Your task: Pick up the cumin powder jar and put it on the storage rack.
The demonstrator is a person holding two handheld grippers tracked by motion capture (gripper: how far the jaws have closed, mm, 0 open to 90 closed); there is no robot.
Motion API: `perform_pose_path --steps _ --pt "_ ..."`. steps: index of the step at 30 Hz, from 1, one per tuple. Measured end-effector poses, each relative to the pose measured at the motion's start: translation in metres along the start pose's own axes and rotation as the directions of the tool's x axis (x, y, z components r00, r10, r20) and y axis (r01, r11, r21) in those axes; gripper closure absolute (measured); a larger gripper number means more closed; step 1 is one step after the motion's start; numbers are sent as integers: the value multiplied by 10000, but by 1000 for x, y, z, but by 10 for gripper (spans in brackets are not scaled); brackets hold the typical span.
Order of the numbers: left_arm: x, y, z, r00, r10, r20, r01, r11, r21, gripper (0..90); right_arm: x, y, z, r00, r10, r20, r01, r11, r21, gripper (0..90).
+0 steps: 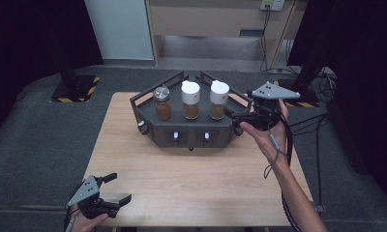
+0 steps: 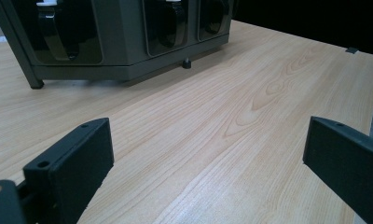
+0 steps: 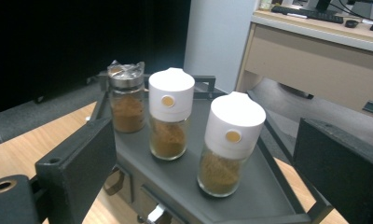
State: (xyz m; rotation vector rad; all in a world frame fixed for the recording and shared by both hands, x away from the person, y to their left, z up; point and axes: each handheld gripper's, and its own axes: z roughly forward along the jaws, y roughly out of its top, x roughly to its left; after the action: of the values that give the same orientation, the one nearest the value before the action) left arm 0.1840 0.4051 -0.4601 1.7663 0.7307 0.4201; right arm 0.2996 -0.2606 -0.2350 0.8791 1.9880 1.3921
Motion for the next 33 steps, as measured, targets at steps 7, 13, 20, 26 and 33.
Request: perform_pose_path --steps 7,13,20,26,33 --pt "-1 0 -1 10000 63 -14 -63 10000 -26 7 5 -18 -19 9998 -6 -221 4 9999 -113 60" --pt "-1 0 -1 10000 62 -25 -62 10000 -16 7 10 -30 -35 9995 -110 -305 110 9999 21 59" --pt "-1 0 -1 10000 77 -38 -77 10000 -5 6 14 -47 -56 9993 13 -374 -17 9999 -113 60" --pt "-2 1 -1 9999 93 -37 -93 10000 13 7 16 -65 -71 9987 163 -485 -172 9997 -185 57" --pt "-2 1 0 10000 84 -45 -84 10000 26 7 20 -88 -85 9982 342 -497 -357 9989 -306 45"
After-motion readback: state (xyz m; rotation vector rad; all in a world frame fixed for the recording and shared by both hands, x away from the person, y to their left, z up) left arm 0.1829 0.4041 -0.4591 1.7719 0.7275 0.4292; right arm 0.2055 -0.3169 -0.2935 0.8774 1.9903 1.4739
